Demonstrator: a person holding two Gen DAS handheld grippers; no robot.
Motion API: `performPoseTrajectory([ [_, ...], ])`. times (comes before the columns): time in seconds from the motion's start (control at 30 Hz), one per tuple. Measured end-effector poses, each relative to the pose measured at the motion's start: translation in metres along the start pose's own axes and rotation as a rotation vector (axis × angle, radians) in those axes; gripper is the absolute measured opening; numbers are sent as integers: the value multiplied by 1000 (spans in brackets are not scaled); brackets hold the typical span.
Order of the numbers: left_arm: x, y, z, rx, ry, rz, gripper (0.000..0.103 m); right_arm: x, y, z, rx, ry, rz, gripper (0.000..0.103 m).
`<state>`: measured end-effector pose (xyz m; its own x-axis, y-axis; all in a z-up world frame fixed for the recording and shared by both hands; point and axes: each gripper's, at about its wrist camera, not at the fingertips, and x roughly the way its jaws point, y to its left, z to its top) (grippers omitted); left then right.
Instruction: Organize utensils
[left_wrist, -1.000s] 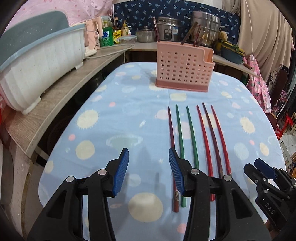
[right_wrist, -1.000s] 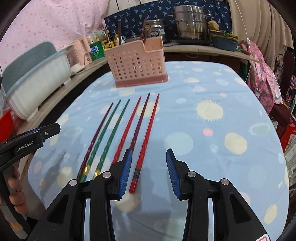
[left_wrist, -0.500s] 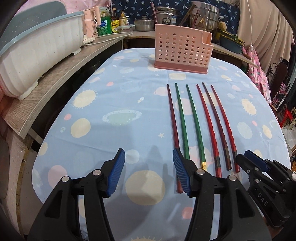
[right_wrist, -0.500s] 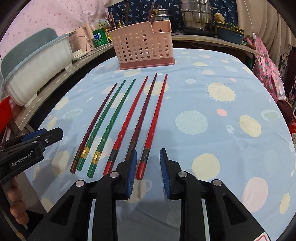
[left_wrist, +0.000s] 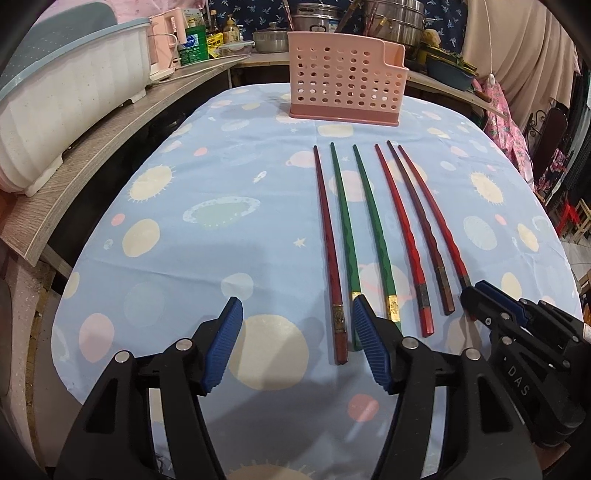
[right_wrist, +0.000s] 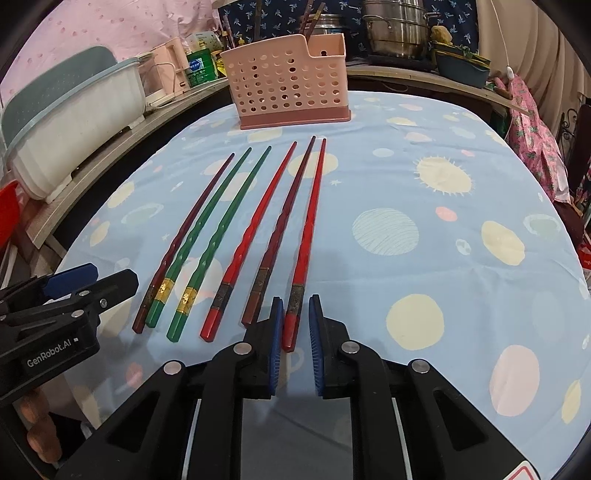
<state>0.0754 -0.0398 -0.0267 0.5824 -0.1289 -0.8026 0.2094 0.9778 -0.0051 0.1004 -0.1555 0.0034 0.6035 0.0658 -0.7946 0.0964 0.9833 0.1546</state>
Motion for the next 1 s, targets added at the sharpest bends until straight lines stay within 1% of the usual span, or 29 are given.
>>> performPoseTrajectory([
  [0.03, 1, -1, -1, 3, 4, -1, 59, 0, -2, 0, 6, -1, 1, 8],
  [0.13, 6, -4, -4, 11, 16, -1, 59, -1, -8, 0, 29, -7, -2, 7],
  [0.27, 11, -6, -8, 16, 30, 0, 59, -2, -13, -1, 39, -9, 0, 7],
  [0.57, 14, -1, -7, -3, 27, 9, 59, -2, -13, -2, 40, -11, 1, 7],
  [0.67, 19, 2, -8, -8, 49, 17, 59, -2, -13, -2, 38, -11, -1, 7],
  [0.87, 20, 3, -10, -14, 41, 15, 59, -3, -13, -2, 34, -13, -3, 7],
  [0.93, 19, 4, -10, -18, 38, 15, 57, -3, -13, -2, 35, -13, -2, 7],
  [0.97, 19, 4, -10, -20, 37, 15, 54, -3, -14, -1, 35, -12, -2, 7],
  [1.0, 19, 5, -10, -22, 36, 14, 47, -3, -13, -2, 35, -12, -1, 7],
])
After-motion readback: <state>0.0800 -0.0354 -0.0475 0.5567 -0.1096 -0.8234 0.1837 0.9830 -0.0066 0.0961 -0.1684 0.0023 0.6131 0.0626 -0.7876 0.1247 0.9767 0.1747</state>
